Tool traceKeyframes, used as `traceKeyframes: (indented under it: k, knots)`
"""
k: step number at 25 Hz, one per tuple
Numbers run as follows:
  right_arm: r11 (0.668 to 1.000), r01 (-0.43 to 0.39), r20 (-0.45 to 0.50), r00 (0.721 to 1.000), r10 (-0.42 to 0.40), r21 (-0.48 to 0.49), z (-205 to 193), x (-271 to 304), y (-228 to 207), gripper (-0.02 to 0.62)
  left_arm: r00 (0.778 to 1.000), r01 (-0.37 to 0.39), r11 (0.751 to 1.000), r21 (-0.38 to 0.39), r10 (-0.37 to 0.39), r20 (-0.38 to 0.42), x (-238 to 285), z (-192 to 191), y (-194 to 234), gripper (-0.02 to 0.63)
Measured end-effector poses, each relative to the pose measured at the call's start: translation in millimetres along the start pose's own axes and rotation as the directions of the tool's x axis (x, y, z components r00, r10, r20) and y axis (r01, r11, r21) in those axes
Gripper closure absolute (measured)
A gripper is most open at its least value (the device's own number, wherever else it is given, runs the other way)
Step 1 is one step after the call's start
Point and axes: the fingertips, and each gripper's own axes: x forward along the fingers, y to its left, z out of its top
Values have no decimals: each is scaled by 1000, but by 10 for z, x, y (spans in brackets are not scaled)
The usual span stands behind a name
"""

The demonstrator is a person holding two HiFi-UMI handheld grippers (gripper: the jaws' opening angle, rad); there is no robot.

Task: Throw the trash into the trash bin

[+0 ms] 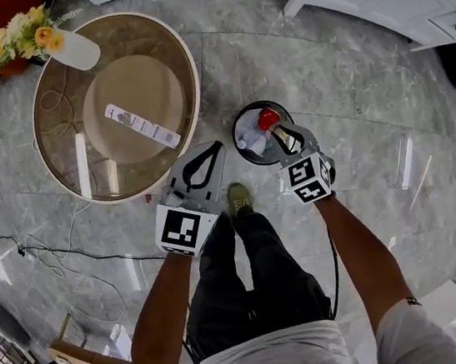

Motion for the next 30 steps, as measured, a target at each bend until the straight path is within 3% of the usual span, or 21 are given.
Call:
traceKeyframes:
  k: [3,6,13,21,25,30]
  knots:
    - [1000,-13,24,1000,13,-11,61,-31,16,528,1000,-16,1000,-2,16,1,-26,0,3,606]
    - [999,-20,57,998,22,-27,159,-65,69,588,999,-32,999,-2,32,8,-52,-7,24,606]
    - [998,-48,168,984,55,-45,527,-144,247,594,998,-62,997,-36,62,1,-169,-48,109,606]
    - [979,-163,374,906,196,-119,1429,-290,738,594,987,-159,987,-36,160,11,-494,-149,453,606]
    - [961,-212,412,871,267,-177,1819,-206,1088,594,976,-219,975,-39,219,12,-723,-198,702,606]
    - [942,-248,415,851,323,-225,2097,-52,1442,594,962,-273,961,-41,274,9,-968,-283,996,606]
